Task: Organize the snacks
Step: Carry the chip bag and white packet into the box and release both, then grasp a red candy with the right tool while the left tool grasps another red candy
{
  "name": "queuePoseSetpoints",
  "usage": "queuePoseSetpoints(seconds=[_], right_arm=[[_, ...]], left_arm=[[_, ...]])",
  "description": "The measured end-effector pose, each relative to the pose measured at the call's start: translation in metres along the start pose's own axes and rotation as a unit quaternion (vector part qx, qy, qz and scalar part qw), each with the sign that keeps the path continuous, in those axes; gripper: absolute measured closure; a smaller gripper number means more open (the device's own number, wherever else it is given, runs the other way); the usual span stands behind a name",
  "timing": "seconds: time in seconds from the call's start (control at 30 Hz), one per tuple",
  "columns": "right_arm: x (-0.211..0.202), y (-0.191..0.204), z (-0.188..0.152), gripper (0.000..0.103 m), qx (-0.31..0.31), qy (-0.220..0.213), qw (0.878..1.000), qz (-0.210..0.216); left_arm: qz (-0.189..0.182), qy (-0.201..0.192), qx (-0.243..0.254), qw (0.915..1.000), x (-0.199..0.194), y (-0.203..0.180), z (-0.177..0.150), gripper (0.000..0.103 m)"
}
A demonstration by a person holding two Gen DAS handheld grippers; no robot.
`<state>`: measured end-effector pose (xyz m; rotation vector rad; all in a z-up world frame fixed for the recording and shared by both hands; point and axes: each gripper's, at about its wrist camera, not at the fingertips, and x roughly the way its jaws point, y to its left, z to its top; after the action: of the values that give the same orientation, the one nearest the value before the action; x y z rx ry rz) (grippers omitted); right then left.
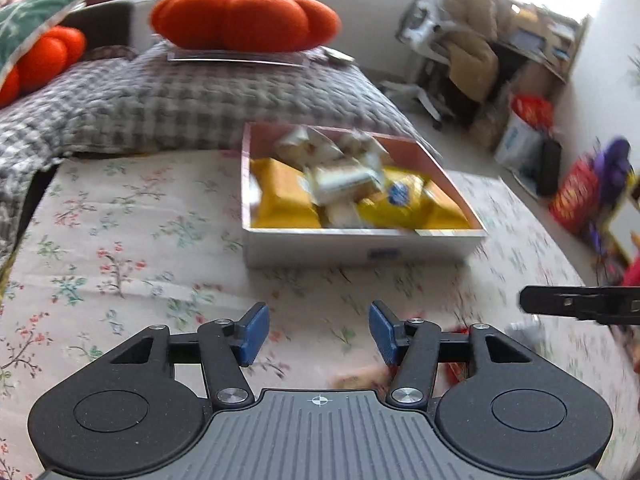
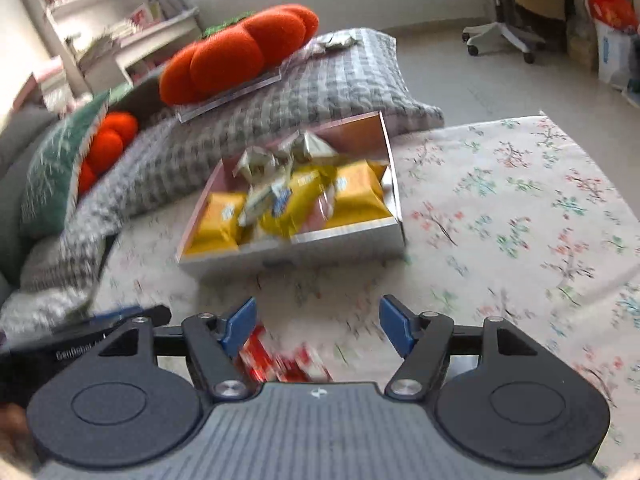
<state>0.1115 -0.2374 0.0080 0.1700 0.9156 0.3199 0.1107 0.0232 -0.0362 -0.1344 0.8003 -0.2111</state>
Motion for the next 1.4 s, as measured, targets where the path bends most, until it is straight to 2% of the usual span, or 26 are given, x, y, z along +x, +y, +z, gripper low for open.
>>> queuePoseSetpoints(seconds=[0.1, 0.2, 0.37, 0.53, 0.8, 0.93, 1.03, 1.07, 1.1, 1.27, 1.4], right_arm=[[0.007, 0.005, -0.001, 0.039, -0.029, 0.022, 0.999, -0.004], [0.007, 0.009, 0.004, 0.039, -0.050, 0.024, 0.998, -0.011], [0.007, 0.007, 0.001, 0.042, -0.057, 0.035, 0.998, 0.001], [0.019, 0.012, -0.009, 0.051, -0.066, 0.073, 0.995, 0.011], [0.035, 0.015, -0.020, 0.055, -0.055, 0.110, 0.992, 0.011], [0.036, 0.010, -0.018, 0.056, -0.034, 0.111, 0.993, 0.001], [0.035, 0.006, -0.017, 0.056, -0.024, 0.105, 0.994, -0.003], [0.035, 0.007, -0.018, 0.056, -0.026, 0.105, 0.994, -0.005], [0.036, 0.008, -0.019, 0.056, -0.027, 0.106, 0.994, -0.007], [0.045, 0.013, -0.022, 0.058, -0.027, 0.109, 0.994, -0.004], [0.050, 0.012, -0.021, 0.063, -0.013, 0.106, 0.994, 0.003]], left_arm=[[-0.005, 0.009, 0.029, 0.9995, 0.002, -0.011, -0.005, 0.049], [-0.011, 0.015, 0.038, 0.9991, 0.003, -0.014, -0.008, 0.049], [-0.041, 0.012, 0.041, 0.9983, 0.009, -0.019, -0.011, 0.048], [-0.072, 0.010, 0.050, 0.9961, 0.018, -0.025, -0.012, 0.046], [-0.085, 0.027, 0.071, 0.9935, 0.044, -0.036, -0.018, 0.046], [-0.074, 0.019, 0.116, 0.9902, 0.045, -0.049, -0.024, 0.047], [-0.059, 0.020, 0.142, 0.9879, 0.048, -0.056, -0.027, 0.057], [-0.058, 0.023, 0.146, 0.9873, 0.049, -0.056, -0.028, 0.067], [-0.059, 0.025, 0.147, 0.9871, 0.051, -0.056, -0.028, 0.072], [-0.054, 0.011, 0.156, 0.9863, 0.050, -0.058, -0.031, 0.077], [-0.057, 0.008, 0.147, 0.9874, 0.047, -0.056, -0.029, 0.079]])
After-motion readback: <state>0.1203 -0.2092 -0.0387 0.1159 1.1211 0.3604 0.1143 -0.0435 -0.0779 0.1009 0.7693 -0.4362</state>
